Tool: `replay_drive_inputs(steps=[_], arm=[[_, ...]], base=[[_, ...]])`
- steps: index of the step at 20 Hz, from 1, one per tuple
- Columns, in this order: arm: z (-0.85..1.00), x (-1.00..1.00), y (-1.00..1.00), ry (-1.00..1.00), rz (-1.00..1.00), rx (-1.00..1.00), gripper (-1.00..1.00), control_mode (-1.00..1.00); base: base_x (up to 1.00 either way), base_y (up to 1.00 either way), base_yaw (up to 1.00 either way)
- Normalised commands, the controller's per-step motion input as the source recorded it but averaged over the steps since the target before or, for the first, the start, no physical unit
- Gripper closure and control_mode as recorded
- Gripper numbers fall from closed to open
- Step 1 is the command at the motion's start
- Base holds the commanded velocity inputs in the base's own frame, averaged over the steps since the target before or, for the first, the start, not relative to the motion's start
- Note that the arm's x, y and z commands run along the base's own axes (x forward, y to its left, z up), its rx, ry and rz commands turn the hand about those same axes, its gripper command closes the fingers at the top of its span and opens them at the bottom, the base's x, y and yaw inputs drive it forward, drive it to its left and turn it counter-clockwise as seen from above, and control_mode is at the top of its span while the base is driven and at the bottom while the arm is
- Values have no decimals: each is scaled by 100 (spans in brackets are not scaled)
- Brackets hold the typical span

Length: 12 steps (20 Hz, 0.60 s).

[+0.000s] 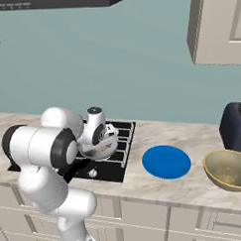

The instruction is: Place one of the steaks on the plate and the other in the bowl. Then place the bowl in the fridge.

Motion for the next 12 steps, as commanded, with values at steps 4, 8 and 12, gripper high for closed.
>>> replay_drive_inputs(steps=[4,8,12], arm=[[0,-1,0,-1,0,0,100,-100],[17,-40,-12,-12,0,0,100,-100],[68,-68,-31,-9,0,0,100,-100]], base=[[0,0,0],[0,0,0],[0,0,0]])
